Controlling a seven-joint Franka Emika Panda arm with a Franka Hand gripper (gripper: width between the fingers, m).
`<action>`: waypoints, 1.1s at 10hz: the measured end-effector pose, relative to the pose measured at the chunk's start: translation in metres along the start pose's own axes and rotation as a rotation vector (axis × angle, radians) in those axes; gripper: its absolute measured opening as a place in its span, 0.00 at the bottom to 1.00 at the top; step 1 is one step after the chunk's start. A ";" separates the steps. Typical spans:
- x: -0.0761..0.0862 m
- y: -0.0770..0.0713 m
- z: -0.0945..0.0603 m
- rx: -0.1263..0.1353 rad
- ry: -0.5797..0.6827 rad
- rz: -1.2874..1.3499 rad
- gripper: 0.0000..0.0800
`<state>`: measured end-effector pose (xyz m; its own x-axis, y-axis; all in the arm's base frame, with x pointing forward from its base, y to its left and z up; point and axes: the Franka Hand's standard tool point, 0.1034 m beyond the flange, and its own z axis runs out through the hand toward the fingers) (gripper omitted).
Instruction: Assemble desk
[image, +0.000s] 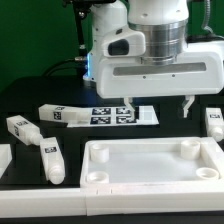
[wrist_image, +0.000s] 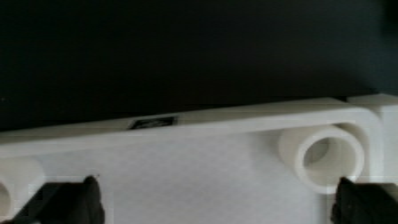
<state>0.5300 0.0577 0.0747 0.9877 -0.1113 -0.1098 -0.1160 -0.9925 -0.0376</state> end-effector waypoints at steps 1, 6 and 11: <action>-0.001 -0.001 0.000 0.000 -0.001 -0.003 0.81; -0.070 -0.083 0.016 -0.005 0.040 0.103 0.81; -0.076 -0.094 0.022 -0.005 0.038 0.093 0.81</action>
Offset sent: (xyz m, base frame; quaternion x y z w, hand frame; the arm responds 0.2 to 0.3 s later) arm -0.0528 0.0565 0.0126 -0.0304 0.0343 0.0358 0.9983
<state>0.4636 0.1604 0.0651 0.9761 -0.2044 -0.0744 -0.2066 -0.9781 -0.0237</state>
